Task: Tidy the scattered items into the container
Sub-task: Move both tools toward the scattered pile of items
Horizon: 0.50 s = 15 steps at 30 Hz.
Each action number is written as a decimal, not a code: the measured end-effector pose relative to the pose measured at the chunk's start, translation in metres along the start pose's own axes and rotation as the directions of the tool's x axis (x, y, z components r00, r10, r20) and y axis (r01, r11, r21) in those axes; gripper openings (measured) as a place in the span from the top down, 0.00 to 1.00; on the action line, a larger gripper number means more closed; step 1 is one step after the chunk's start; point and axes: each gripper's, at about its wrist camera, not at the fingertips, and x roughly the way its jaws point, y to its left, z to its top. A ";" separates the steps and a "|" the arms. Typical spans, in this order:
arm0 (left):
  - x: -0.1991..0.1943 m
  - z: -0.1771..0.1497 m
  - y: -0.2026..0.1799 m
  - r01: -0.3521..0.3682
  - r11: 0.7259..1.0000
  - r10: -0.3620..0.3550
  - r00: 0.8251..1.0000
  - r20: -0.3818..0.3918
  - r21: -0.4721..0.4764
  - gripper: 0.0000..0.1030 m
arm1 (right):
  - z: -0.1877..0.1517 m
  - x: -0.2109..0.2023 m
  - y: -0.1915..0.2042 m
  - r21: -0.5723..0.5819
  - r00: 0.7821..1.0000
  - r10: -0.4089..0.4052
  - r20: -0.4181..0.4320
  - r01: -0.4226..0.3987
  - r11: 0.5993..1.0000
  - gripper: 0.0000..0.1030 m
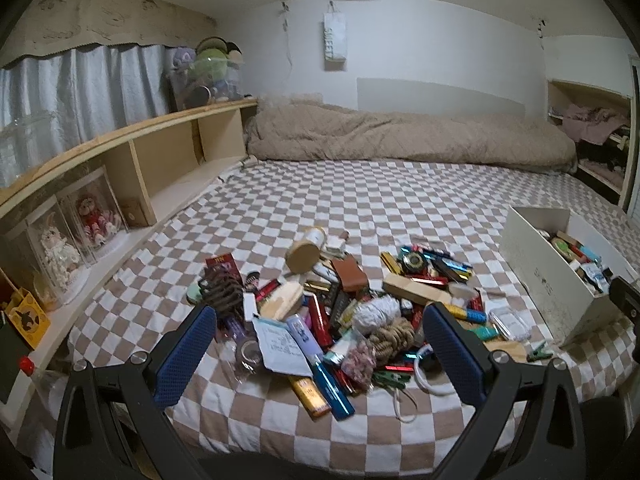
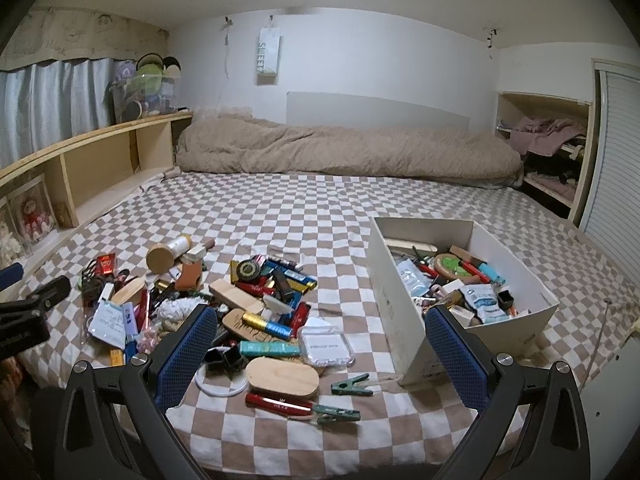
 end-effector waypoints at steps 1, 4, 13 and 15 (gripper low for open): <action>0.001 0.002 0.002 -0.006 1.000 0.006 1.000 0.004 -0.003 0.00 | 0.001 0.000 -0.002 0.004 1.000 -0.007 0.003 0.007 1.000 0.00; 0.004 0.006 0.011 -0.017 1.000 0.017 1.000 0.012 -0.013 0.00 | 0.003 0.003 -0.011 0.027 1.000 -0.024 0.004 0.024 0.999 0.00; 0.026 0.001 0.037 -0.067 0.996 0.065 0.997 -0.043 -0.060 0.00 | -0.008 0.021 -0.032 0.110 0.999 -0.038 -0.037 0.042 0.993 0.00; 0.036 -0.005 0.040 -0.065 0.995 0.059 0.995 -0.082 -0.069 0.00 | -0.012 0.027 -0.035 0.126 0.998 -0.034 -0.052 0.040 0.991 0.00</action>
